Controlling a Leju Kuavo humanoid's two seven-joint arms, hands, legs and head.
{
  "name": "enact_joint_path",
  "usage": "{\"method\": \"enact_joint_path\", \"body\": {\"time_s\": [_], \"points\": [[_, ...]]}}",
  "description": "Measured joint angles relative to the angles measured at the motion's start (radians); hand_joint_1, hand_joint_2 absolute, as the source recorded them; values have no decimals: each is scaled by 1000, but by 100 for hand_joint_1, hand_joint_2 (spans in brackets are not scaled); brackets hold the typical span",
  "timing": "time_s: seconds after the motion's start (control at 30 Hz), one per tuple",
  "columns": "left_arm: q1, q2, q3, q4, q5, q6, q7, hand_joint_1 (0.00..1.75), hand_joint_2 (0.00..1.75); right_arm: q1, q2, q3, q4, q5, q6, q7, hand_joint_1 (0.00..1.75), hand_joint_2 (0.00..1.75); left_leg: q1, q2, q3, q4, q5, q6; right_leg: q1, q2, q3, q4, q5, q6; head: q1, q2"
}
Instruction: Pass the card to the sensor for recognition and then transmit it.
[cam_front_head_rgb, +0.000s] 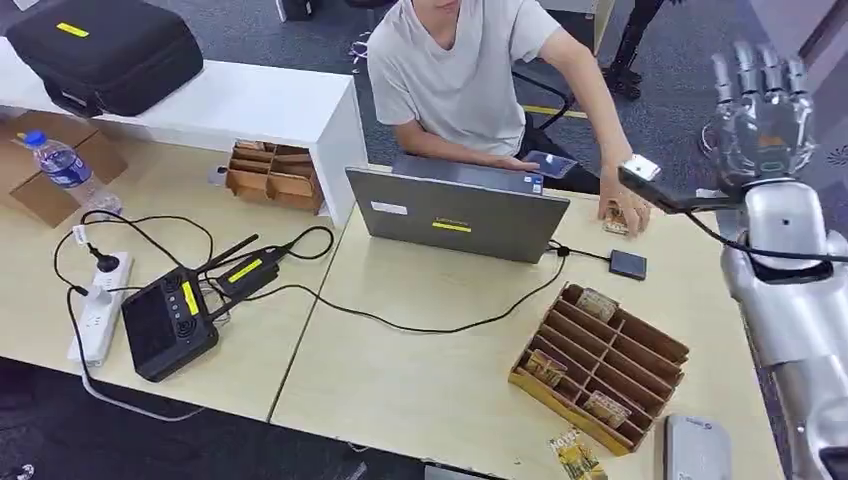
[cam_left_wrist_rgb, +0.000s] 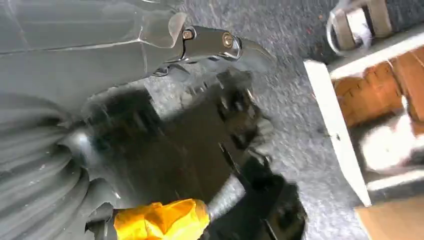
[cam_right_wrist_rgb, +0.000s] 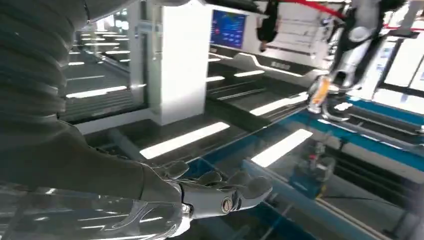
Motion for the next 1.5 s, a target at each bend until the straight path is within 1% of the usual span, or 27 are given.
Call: {"method": "enact_joint_path", "body": {"time_s": [0.07,0.13,0.23,0.33,0.43,0.5,0.63,0.73,0.8,0.87,0.9,1.0,1.07,1.13,1.2,1.27,1.33,1.43,1.5], "points": [[4,20,6,0,6,-2,0,0,175,34,-63,-50,-47,-7,7,-13,0,175,0,-2,-1,0,0,0,0,-2,0,0,0,0,0,0],[10,31,8,0,9,-3,4,0,175,62,-115,-99,-82,-14,8,-24,0,175,0,-2,-1,0,0,0,0,-2,0,0,0,0,0,0],[13,42,13,0,10,-5,5,0,175,100,-179,-154,-122,-22,9,-31,0,175,0,0,-1,0,0,0,0,0,-1,0,0,0,0,0],[15,53,15,0,10,-5,5,0,175,144,-230,-203,-151,-34,8,-30,0,175,0,0,0,-1,-1,0,0,0,-1,0,0,0,-1,0],[22,61,21,0,9,-6,0,0,175,221,-293,-270,-183,-52,6,-27,0,175,0,-3,-1,-1,0,0,1,-4,0,0,-1,1,0,0],[28,66,21,0,9,-6,-3,0,175,269,-321,-318,-195,-56,5,-23,0,175,0,-3,-2,-1,-1,0,0,-3,0,0,-1,1,0,0],[30,72,23,0,10,-6,-3,0,175,338,-356,-388,-212,-50,11,-6,0,175,0,0,0,-1,-1,1,0,0,-1,0,-1,1,0,0],[36,73,28,0,15,-6,-3,0,175,424,-384,-471,-214,-43,56,50,0,175,0,-4,-1,-1,-1,1,1,-5,0,-1,-2,1,0,0],[43,74,30,0,21,-5,-3,0,175,501,-390,-559,-211,-30,83,94,0,175,0,-7,-1,-1,-1,2,0,-7,1,-1,-3,3,0,0],[46,75,32,0,24,-5,-3,0,175,585,-391,-642,-206,-21,104,122,0,175,0,-8,-2,-1,-2,2,0,-8,1,-1,-4,3,0,0],[46,76,34,0,24,-5,-2,0,175,633,-391,-698,-203,-16,114,138,0,175,0,-9,-2,-1,-2,3,0,-9,1,-1,-4,3,0,0],[50,76,38,0,24,-5,6,0,175,756,-379,-840,-193,3,122,152,0,175,0,-10,-3,-1,-3,3,0,-11,1,-1,-6,3,0,0],[52,77,39,0,24,-6,9,0,175,829,-371,-913,-183,8,156,179,0,175,0,-10,-2,-1,-4,3,0,-10,1,-1,-6,2,0,0],[53,78,39,0,23,-6,15,0,175,896,-358,-976,-172,9,169,195,0,175,0,-10,-2,-1,-5,4,0,-10,1,-1,-7,4,0,0],[54,78,39,0,22,-7,17,0,175,946,-343,-1017,-162,9,171,203,0,175,0,-9,-2,-2,-6,3,0,-9,1,-1,-8,3,-1,0],[54,81,39,0,20,-10,20,0,175,990,-323,-1060,-143,9,193,224,0,175,0,-8,0,-2,-6,3,0,-8,1,-1,-8,3,0,0],[54,82,39,0,20,-11,26,0,175,1034,-295,-1093,-120,9,193,235,0,175,0,-8,0,-2,-6,3,0,-8,2,-1,-8,3,0,0],[55,84,39,0,19,-12,30,0,175,1079,-255,-1124,-66,9,165,242,0,175,0,-8,0,-3,-6,3,0,-8,1,-1,-8,3,0,0],[55,88,39,0,19,-12,30,0,175,1098,-234,-1136,-42,9,151,245,0,175,0,-4,1,-3,-7,2,0,-4,1,-1,-8,3,0,0]]}}
